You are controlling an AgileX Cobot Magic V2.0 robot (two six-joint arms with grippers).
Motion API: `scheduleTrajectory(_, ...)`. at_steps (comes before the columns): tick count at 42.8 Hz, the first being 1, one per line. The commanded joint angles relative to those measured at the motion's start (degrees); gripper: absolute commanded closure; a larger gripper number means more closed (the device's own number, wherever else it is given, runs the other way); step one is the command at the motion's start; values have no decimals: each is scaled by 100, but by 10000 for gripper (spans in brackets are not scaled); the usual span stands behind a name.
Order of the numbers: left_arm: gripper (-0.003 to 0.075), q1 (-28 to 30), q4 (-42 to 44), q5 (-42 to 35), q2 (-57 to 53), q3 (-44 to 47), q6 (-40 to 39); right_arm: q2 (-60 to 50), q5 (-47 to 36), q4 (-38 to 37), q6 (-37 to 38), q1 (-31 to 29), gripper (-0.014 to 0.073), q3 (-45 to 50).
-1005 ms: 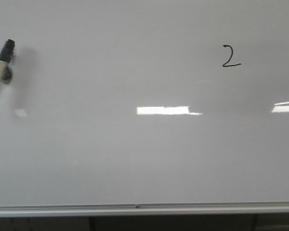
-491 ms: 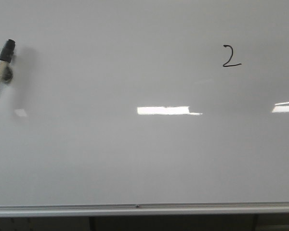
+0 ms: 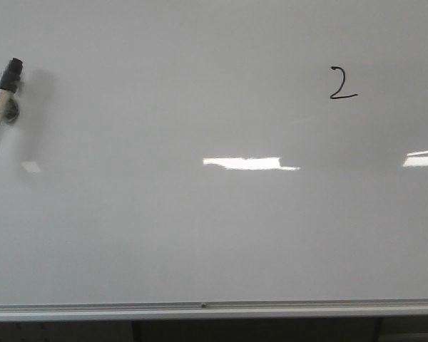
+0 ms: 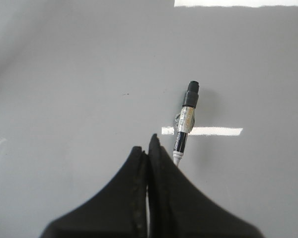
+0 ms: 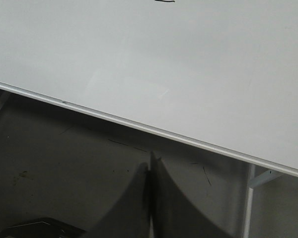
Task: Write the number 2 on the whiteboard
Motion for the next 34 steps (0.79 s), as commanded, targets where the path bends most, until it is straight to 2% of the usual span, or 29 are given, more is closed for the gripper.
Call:
scheduleTrajectory(1, 741, 12, -51, -488, -166, 197, 12, 42, -338, -24, -5, -21, 662, -122)
scheduleTrajectory(8, 741, 12, -51, -488, -166, 197, 12, 27, -365, -24, -10, -21, 662, -103)
scheduleTrajectory(12, 741, 12, -51, -488, -166, 197, 12, -182, -765, -373, -40, -40, 662, 104)
scheduleTrajectory(16, 741, 12, -51, -488, -158, 197, 12, -617, -1700, -414, -46, -143, 662, 669)
scheduleTrajectory(27, 741, 12, -51, -488, -158, 197, 12, -1859, -4656, -414, -46, -179, 662, 3023)
scheduleTrajectory(34, 741, 12, -51, -488, -158, 197, 12, -2316, -5686, -390, -46, -389, 662, 4167)
